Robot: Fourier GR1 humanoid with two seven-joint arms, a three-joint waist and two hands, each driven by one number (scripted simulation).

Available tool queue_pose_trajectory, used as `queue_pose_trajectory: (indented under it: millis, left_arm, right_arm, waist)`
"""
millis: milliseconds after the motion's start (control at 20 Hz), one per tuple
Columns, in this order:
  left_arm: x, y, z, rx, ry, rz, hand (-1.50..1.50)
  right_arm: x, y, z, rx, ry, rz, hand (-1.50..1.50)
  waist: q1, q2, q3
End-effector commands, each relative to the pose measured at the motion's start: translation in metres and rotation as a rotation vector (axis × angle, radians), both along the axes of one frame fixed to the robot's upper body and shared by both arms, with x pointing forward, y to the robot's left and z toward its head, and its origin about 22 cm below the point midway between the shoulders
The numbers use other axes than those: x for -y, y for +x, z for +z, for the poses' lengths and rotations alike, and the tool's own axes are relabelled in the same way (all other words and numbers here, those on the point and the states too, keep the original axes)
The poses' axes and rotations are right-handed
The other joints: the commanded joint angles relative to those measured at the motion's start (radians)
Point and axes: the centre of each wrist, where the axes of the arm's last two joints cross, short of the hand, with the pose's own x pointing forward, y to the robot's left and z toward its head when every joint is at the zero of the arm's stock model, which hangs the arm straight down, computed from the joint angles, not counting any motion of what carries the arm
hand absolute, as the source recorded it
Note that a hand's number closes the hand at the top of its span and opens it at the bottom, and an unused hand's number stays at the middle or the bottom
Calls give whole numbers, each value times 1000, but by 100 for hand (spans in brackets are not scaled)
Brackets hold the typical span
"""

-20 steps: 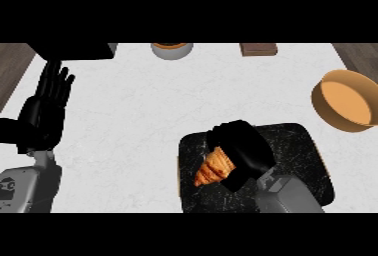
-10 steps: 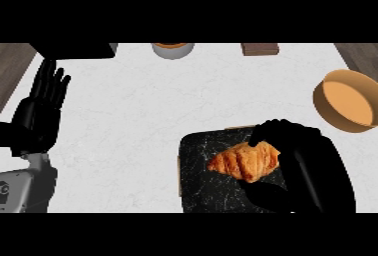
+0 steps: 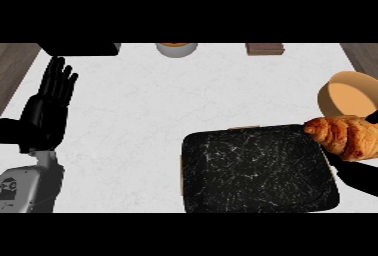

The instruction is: Pick the croissant from the tray and place it in the pot

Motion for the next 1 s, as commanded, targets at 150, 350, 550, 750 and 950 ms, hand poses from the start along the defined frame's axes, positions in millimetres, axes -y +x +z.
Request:
queue_pose_trajectory:
  millis: [150,350,550,750,950]
  left_arm:
    - [1,-8,-18,2,-12,-11,0]
    - [0,7,-5,14,-10,-14,0]
    - [-6,5,-1,22,-12,-21,0]
    - [12,-4,-13,-13,-2,-40,0]
    - [-6,4,-2,-4,-1,-32,0]
  right_arm:
    - [103,27,6,-60,-6,-118,150]
    - [162,39,6,-53,34,-112,150]
    - [196,71,-9,-56,40,-126,150]
    - [217,96,-28,-86,27,-101,150]
    - [226,109,-67,-98,-20,-101,150]
  waist:
    - [12,3,0]
    - [10,4,1]
    - [23,6,0]
    - [30,7,1]
    - [31,8,1]
